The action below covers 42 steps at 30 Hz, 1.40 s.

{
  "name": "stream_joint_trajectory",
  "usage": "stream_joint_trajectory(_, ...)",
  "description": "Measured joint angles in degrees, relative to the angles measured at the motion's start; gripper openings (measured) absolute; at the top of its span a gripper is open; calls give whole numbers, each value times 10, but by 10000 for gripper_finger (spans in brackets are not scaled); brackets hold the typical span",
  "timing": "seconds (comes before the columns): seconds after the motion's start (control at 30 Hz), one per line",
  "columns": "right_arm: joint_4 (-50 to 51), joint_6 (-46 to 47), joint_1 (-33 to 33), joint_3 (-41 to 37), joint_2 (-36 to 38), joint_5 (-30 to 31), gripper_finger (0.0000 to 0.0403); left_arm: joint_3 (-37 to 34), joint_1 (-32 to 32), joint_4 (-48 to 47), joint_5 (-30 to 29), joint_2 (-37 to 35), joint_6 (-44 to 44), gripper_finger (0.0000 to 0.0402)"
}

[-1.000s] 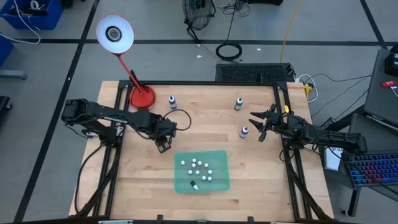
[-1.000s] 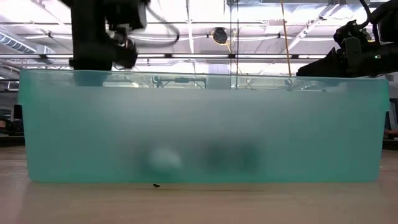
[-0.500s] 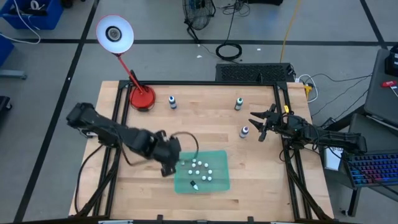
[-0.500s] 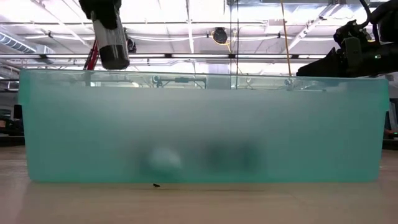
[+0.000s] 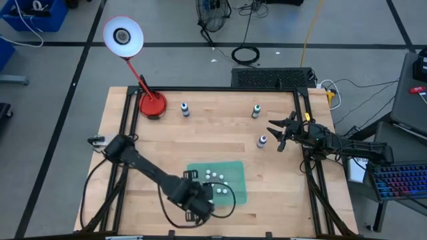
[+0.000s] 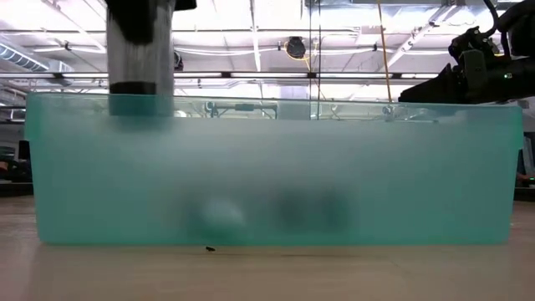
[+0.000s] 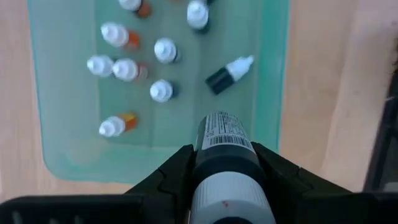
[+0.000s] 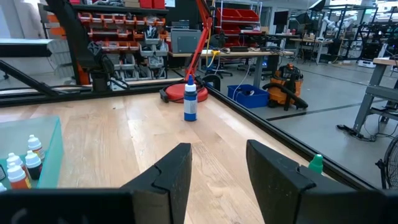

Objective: Pick & Place food coloring
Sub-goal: Put the large black food coloring bottle into the blue bin

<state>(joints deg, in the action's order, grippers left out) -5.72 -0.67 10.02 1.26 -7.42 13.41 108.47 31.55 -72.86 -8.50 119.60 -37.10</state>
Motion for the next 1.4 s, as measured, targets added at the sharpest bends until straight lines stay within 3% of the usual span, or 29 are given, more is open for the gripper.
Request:
stream_joint_trajectory(0.27, 0, 0, 0, 0, 0, 0, 141, 6, -6, -39, 6, 32, -26, 139)
stream_joint_trajectory(1.4, 0, 0, 0, 0, -1, 0, 141, 2, -7, 31, 43, 74, 5, 139)
